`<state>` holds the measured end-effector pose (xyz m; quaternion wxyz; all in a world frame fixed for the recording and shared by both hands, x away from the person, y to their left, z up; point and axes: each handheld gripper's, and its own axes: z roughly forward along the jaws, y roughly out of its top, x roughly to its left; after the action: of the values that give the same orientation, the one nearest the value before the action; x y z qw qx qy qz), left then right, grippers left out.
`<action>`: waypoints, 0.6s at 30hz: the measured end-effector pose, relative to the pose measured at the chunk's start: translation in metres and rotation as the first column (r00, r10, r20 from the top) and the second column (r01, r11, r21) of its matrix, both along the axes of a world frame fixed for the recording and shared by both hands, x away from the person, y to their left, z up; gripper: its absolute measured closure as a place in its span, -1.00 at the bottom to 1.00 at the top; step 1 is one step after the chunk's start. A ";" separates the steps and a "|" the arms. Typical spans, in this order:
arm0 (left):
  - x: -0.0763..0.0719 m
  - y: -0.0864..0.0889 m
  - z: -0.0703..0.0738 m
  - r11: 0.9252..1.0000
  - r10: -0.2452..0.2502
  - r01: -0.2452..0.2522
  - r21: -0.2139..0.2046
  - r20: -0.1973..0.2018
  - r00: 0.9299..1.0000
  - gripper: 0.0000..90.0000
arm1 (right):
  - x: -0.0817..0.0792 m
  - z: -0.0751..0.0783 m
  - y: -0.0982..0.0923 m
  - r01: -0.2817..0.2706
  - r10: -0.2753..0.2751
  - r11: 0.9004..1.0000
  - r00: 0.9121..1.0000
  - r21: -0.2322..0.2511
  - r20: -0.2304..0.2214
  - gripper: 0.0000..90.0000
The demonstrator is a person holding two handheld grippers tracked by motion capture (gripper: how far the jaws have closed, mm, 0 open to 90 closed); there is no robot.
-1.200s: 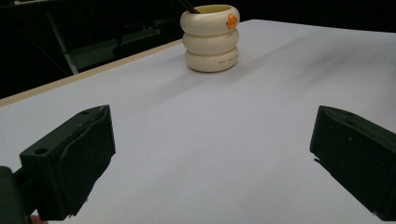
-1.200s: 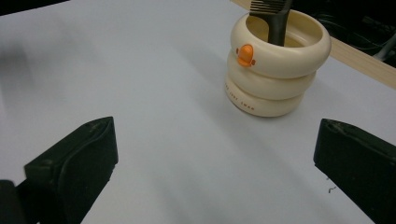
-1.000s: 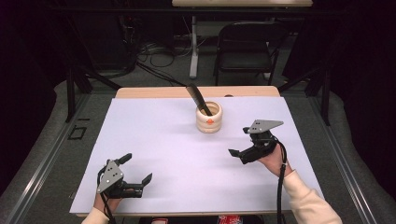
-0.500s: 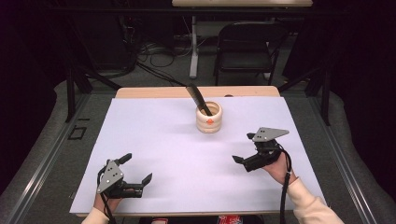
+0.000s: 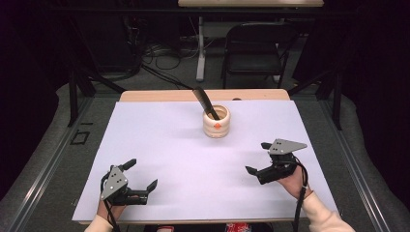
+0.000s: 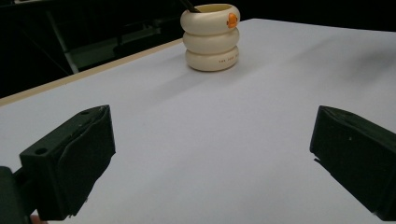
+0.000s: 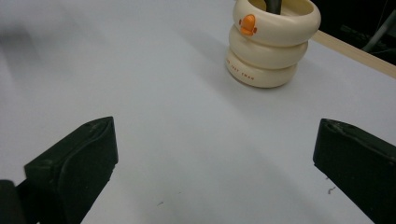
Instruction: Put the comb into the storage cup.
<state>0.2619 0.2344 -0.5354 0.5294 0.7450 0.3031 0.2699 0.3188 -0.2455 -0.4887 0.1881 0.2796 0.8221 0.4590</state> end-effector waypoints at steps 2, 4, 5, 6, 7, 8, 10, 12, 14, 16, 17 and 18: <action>0.000 0.000 0.000 1.000 0.000 0.000 -0.001 -0.002 1.000 -1.00 | -0.004 -0.001 -0.001 0.001 -0.001 1.000 1.000 -0.004 0.013 -1.00; 0.000 0.000 -0.001 1.000 0.000 0.000 -0.002 -0.006 1.000 -1.00 | -0.007 -0.002 -0.003 0.004 -0.004 1.000 1.000 -0.001 0.015 -1.00; 0.001 0.000 -0.001 1.000 -0.002 0.002 0.001 -0.005 1.000 -1.00 | -0.008 -0.003 -0.003 0.006 -0.006 1.000 1.000 -0.001 0.021 -1.00; 0.001 0.000 -0.001 1.000 -0.002 0.002 0.001 -0.005 1.000 -1.00 | -0.010 -0.003 -0.004 0.009 -0.009 1.000 1.000 0.000 0.025 -1.00; 0.001 0.000 -0.001 1.000 0.000 0.000 0.002 -0.005 1.000 -1.00 | -0.011 -0.004 -0.005 0.009 -0.010 1.000 0.999 0.004 0.033 -1.00; 0.000 0.000 -0.001 1.000 0.000 0.000 0.002 -0.005 1.000 -1.00 | -0.012 -0.004 -0.006 0.011 -0.012 1.000 0.999 0.008 0.030 -1.00; 0.000 -0.001 -0.001 1.000 0.001 -0.001 0.002 -0.005 1.000 -1.00 | -0.014 -0.005 -0.009 0.017 -0.017 1.000 0.999 0.013 0.040 -1.00; 0.000 0.000 -0.001 1.000 0.000 0.000 -0.001 -0.006 1.000 -1.00 | -0.017 -0.007 -0.011 0.024 -0.024 1.000 0.999 0.016 0.043 -1.00; 0.000 0.000 -0.001 1.000 0.001 -0.001 0.001 -0.010 1.000 -1.00 | -0.019 -0.010 -0.013 0.031 -0.032 0.999 0.998 0.013 0.045 -1.00; 0.000 0.000 -0.001 1.000 0.000 0.000 0.001 -0.010 1.000 -1.00 | -0.022 -0.013 -0.015 0.039 -0.040 0.999 0.998 0.020 0.048 -1.00; 0.000 -0.001 -0.001 1.000 0.000 0.000 0.001 -0.010 1.000 -1.00 | -0.023 -0.014 -0.017 0.045 -0.046 0.999 0.998 0.019 0.049 -1.00; 0.000 0.000 -0.001 1.000 0.000 0.000 0.003 -0.007 1.000 -1.00 | -0.025 -0.015 -0.018 0.049 -0.050 0.999 0.997 0.024 0.052 -1.00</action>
<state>0.2619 0.2340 -0.5366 0.5270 0.7469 0.3046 0.2677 0.2941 -0.2634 -0.5033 0.2178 0.2897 0.8044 0.4708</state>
